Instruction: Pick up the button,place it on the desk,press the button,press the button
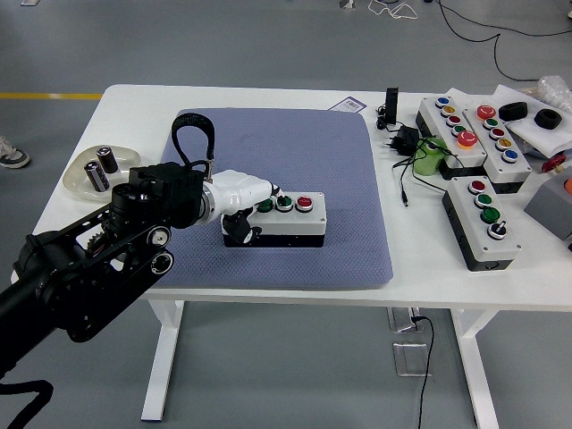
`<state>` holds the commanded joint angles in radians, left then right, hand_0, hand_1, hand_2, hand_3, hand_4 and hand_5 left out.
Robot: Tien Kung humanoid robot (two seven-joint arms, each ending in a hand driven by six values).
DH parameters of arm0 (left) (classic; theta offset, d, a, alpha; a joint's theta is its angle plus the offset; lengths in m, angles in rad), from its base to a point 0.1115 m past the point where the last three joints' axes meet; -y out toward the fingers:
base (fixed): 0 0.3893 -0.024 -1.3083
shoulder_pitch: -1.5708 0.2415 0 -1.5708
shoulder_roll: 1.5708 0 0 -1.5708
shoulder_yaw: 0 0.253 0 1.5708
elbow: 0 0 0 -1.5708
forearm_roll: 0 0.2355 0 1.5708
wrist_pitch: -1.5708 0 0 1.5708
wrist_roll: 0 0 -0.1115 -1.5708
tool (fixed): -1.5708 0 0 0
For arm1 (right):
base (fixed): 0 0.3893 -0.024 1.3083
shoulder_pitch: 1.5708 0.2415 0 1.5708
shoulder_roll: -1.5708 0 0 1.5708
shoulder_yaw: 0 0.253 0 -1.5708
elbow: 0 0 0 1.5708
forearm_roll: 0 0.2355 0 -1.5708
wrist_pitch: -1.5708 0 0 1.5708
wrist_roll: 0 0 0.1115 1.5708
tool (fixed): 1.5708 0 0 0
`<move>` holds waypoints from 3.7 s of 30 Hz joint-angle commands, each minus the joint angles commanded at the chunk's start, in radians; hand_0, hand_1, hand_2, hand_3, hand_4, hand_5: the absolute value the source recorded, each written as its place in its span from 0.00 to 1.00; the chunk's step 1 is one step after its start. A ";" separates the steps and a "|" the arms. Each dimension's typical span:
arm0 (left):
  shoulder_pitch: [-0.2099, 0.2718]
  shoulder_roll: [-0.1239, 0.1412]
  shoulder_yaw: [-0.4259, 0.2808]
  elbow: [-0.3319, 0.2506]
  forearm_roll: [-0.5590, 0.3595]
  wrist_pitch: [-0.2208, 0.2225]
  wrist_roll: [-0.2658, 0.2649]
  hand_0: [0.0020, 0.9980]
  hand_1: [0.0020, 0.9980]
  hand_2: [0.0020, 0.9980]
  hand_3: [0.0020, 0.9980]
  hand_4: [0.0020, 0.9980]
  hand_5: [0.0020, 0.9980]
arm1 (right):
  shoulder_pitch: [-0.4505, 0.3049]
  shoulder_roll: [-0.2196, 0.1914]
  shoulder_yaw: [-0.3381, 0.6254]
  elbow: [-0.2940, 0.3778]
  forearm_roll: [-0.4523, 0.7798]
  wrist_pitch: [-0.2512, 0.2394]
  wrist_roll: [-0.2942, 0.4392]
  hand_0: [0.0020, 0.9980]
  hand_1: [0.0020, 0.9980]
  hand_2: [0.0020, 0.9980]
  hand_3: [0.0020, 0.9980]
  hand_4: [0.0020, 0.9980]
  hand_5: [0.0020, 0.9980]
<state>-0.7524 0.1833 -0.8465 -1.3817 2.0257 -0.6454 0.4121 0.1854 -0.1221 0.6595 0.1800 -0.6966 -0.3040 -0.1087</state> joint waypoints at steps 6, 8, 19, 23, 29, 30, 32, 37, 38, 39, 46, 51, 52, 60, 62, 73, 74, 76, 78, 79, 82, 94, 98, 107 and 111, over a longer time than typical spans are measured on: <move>0.000 0.000 -0.002 -0.006 0.000 0.000 0.000 0.02 0.04 0.08 0.85 0.59 0.00 | 0.000 0.000 0.002 0.000 -0.003 0.000 0.000 0.65 0.57 0.60 0.64 0.25 0.26; 0.000 0.000 -0.005 -0.012 0.002 0.000 -0.002 0.02 0.04 0.07 0.86 0.58 0.00 | 0.000 0.000 0.002 0.000 -0.003 0.000 -0.001 0.65 0.57 0.60 0.64 0.25 0.26; -0.031 -0.026 -0.016 -0.035 -0.019 0.000 -0.031 0.01 0.04 0.08 0.87 0.59 0.00 | -0.002 0.000 -0.001 0.000 0.001 -0.001 -0.002 0.65 0.57 0.60 0.64 0.25 0.26; -0.051 -0.046 -0.005 0.006 -0.025 0.000 -0.034 0.01 0.04 0.08 0.87 0.59 0.00 | -0.003 0.000 -0.003 0.000 0.002 -0.001 -0.003 0.65 0.57 0.60 0.64 0.25 0.26; -0.072 -0.068 -0.002 0.067 -0.025 0.000 -0.037 0.01 0.04 0.08 0.87 0.59 0.00 | -0.005 -0.001 -0.003 0.000 0.002 -0.001 -0.003 0.65 0.57 0.60 0.64 0.25 0.26; -0.072 -0.069 -0.003 0.071 -0.023 0.000 -0.037 0.01 0.04 0.08 0.87 0.59 0.00 | -0.005 -0.001 -0.003 0.000 0.001 -0.001 -0.003 0.65 0.57 0.60 0.64 0.25 0.26; -0.074 -0.071 -0.002 0.077 -0.023 0.000 -0.038 0.01 0.04 0.08 0.87 0.59 0.00 | -0.006 -0.002 -0.004 0.000 0.002 -0.001 -0.003 0.65 0.57 0.60 0.64 0.25 0.26; -0.074 -0.073 0.009 0.093 -0.025 0.000 -0.038 0.01 0.04 0.08 0.87 0.59 0.00 | -0.007 -0.002 -0.003 0.000 0.000 -0.002 -0.003 0.65 0.57 0.60 0.64 0.25 0.26; -0.074 -0.073 0.012 0.095 -0.025 0.000 -0.037 0.01 0.04 0.08 0.87 0.59 0.00 | -0.007 -0.002 -0.003 0.000 0.000 -0.002 -0.003 0.65 0.57 0.60 0.64 0.25 0.26; -0.072 -0.073 0.016 0.097 -0.025 0.000 -0.037 0.01 0.04 0.08 0.87 0.59 0.00 | -0.007 -0.002 -0.004 0.000 -0.001 -0.001 -0.003 0.65 0.57 0.60 0.64 0.25 0.26; -0.069 -0.063 0.054 0.094 -0.028 0.000 -0.031 0.01 0.04 0.08 0.87 0.59 0.00 | -0.006 -0.002 -0.004 0.000 0.002 0.000 -0.002 0.65 0.57 0.60 0.64 0.25 0.26; -0.068 -0.062 0.062 0.092 -0.026 0.000 -0.031 0.02 0.04 0.08 0.87 0.59 0.00 | -0.004 -0.001 -0.002 0.000 0.000 0.000 -0.001 0.65 0.57 0.60 0.64 0.25 0.26; -0.068 -0.062 0.057 0.090 -0.025 0.000 -0.032 0.02 0.04 0.08 0.87 0.59 0.00 | -0.004 -0.001 -0.002 0.000 0.000 0.000 -0.001 0.65 0.57 0.60 0.64 0.25 0.26; -0.047 -0.058 -0.056 0.028 -0.018 0.066 -0.046 0.02 0.05 0.08 0.87 0.60 0.00 | -0.002 -0.001 0.001 0.000 -0.003 0.000 -0.001 0.65 0.57 0.60 0.64 0.25 0.26; -0.039 -0.055 -0.098 0.013 -0.038 0.130 -0.045 0.00 0.08 0.14 0.88 0.67 0.35 | -0.002 -0.002 0.000 0.000 -0.001 0.000 0.000 0.65 0.57 0.60 0.64 0.25 0.26; 0.016 -0.049 -0.255 0.102 -0.396 0.593 -0.138 0.73 0.82 0.85 1.00 0.79 0.95 | -0.001 -0.001 0.005 0.000 -0.008 0.000 -0.001 0.65 0.57 0.60 0.64 0.25 0.26; 0.021 -0.046 -0.268 0.110 -0.435 0.632 -0.169 0.73 0.82 0.85 1.00 0.79 0.95 | -0.001 -0.001 0.006 0.000 -0.010 0.000 -0.001 0.65 0.57 0.60 0.64 0.25 0.26; 0.035 -0.032 -0.290 0.116 -0.520 0.716 -0.227 0.73 0.82 0.85 1.00 0.79 0.95 | 0.000 -0.001 0.005 0.000 -0.009 0.000 -0.002 0.65 0.57 0.60 0.64 0.25 0.26; 0.051 -0.013 -0.318 0.127 -0.604 0.801 -0.267 0.73 0.82 0.85 1.00 0.79 0.95 | 0.000 -0.001 0.006 0.000 -0.008 0.000 -0.001 0.65 0.57 0.60 0.64 0.25 0.26; 0.058 -0.004 -0.328 0.132 -0.650 0.846 -0.279 0.76 0.83 0.87 0.93 0.76 0.94 | 0.000 -0.001 0.005 0.000 -0.006 -0.001 -0.001 0.65 0.57 0.60 0.64 0.25 0.26; 0.094 0.028 -0.369 0.145 -0.770 0.899 -0.307 0.76 0.83 0.87 0.93 0.76 0.94 | 0.000 -0.001 0.008 0.000 -0.009 -0.001 -0.001 0.65 0.57 0.60 0.64 0.25 0.26; 0.250 0.068 -0.429 0.125 -1.253 0.726 -0.334 0.84 0.88 0.91 0.90 0.72 1.00 | -0.006 0.001 0.010 0.000 -0.009 -0.004 -0.003 0.65 0.56 0.60 0.64 0.25 0.26; 0.291 0.074 -0.431 0.100 -1.253 0.691 -0.329 0.85 0.88 0.91 0.91 0.72 1.00 | -0.009 0.002 0.007 0.000 -0.005 -0.005 -0.003 0.65 0.56 0.60 0.64 0.25 0.26; 0.309 0.075 -0.424 0.086 -1.242 0.684 -0.323 0.85 0.89 0.91 0.91 0.72 1.00 | -0.016 0.002 0.009 0.000 -0.005 -0.006 -0.002 0.65 0.57 0.60 0.64 0.25 0.26; 0.312 0.074 -0.423 0.086 -1.242 0.686 -0.323 0.86 0.89 0.92 0.91 0.72 1.00 | -0.016 0.002 0.007 0.000 -0.003 -0.006 -0.001 0.65 0.56 0.60 0.64 0.25 0.26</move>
<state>-0.4406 0.2575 -1.2691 -1.2953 0.7841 0.0402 0.0893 0.1692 -0.1205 0.6667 0.1800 -0.6993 -0.3099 -0.1092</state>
